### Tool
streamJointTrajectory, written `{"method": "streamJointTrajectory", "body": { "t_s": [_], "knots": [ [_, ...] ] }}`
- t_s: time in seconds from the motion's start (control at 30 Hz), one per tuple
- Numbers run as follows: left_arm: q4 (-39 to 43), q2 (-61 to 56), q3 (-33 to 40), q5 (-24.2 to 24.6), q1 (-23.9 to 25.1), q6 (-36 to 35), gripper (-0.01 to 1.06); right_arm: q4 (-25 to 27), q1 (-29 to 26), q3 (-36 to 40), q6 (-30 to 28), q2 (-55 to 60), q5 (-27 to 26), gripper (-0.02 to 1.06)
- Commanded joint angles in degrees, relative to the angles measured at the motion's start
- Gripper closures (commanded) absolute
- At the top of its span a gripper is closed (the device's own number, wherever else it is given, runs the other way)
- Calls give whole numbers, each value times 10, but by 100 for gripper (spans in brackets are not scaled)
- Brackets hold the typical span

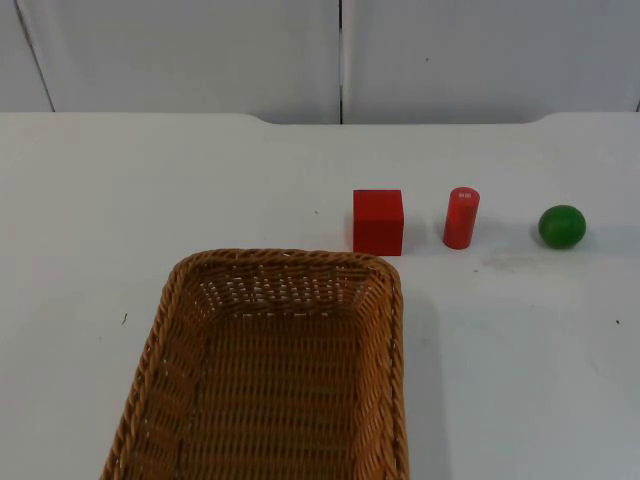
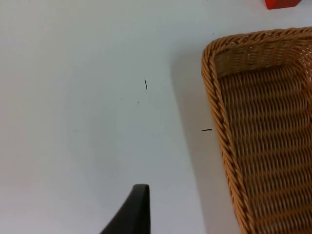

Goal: Pick up the basket with the left hand and place the object to the left of the red cylinder into the basket with the right hand.

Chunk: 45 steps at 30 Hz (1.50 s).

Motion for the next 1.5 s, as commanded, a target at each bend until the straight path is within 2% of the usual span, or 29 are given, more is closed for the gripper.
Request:
{"method": "streamJointTrajectory", "body": {
  "t_s": [0.0, 0.1, 0.23, 0.37, 0.6, 0.77, 0.9, 0.93, 1.07, 1.13, 1.37, 1.47],
  "knots": [
    [-11, 7, -4, -4, -1, 2, 0, 0, -2, -5, -5, 10, -19, -1],
    [-11, 23, -4, -6, -1, 2, 0, 0, -2, -5, -5, 10, -26, -1],
    [-16, 62, -4, -35, -1, 9, 0, 0, -2, -5, -8, 10, -27, -1],
    [-68, 130, -4, -42, -1, 75, 0, 0, -2, -5, -8, 10, -27, -1],
    [-89, 222, -4, -69, -3, 115, 0, 0, -2, -5, -9, 10, -31, -1],
    [-91, 287, -4, -76, -35, 120, 0, 0, -2, -5, -9, 10, -31, -1],
    [-104, 342, -4, -126, -81, 117, 0, 0, -2, -3, -14, 10, -32, -1],
    [-104, 342, -4, -126, -81, 117, 0, 0, -2, -3, -14, 10, -32, -1],
    [-116, 394, -4, -179, -109, 100, 0, 0, -2, 2, -14, 10, -34, -1],
    [-116, 399, -2, -184, -111, 100, 0, 0, -2, 4, -14, 10, -35, -1],
    [-163, 414, 62, -274, -116, 108, 0, 0, -2, 4, -14, 10, -35, -1],
    [-193, 415, 71, -284, -123, 131, 0, 0, -2, 4, -14, 10, -35, -1]
  ]
}}
